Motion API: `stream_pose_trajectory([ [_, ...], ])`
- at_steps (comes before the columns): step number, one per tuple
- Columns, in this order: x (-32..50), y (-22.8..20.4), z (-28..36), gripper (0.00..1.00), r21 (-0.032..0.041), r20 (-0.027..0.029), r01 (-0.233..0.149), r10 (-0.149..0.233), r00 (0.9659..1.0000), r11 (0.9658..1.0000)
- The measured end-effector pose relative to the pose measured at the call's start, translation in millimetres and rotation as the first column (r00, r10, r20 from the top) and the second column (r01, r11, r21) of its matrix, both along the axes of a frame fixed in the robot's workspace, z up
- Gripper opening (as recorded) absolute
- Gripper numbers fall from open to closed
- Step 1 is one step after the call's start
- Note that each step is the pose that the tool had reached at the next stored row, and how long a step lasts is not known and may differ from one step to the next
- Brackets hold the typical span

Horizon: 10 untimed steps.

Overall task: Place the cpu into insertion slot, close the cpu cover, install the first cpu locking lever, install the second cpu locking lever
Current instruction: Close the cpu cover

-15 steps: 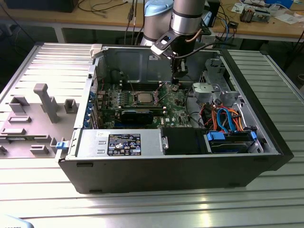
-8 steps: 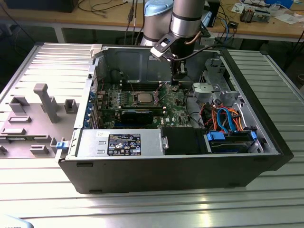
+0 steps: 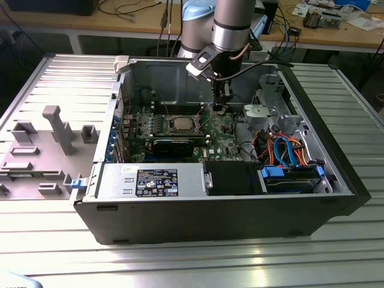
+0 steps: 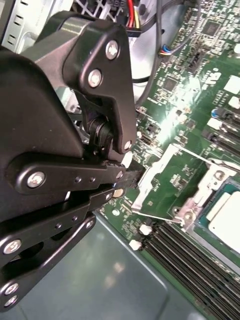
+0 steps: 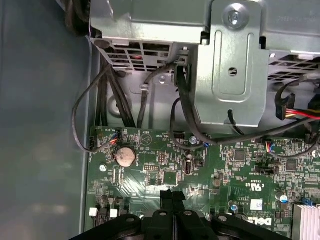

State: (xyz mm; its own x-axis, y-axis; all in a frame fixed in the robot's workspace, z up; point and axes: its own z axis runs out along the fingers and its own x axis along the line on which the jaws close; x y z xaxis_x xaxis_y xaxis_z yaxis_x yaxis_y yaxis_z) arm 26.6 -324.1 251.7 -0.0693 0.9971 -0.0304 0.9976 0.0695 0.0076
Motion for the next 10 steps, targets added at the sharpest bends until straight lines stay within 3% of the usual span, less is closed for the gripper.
stream_pose_trajectory([
  [10,-13.7,0.0,-1.2,0.11,0.0000,0.0001,0.000,0.000,1.0000,1.0000],
])
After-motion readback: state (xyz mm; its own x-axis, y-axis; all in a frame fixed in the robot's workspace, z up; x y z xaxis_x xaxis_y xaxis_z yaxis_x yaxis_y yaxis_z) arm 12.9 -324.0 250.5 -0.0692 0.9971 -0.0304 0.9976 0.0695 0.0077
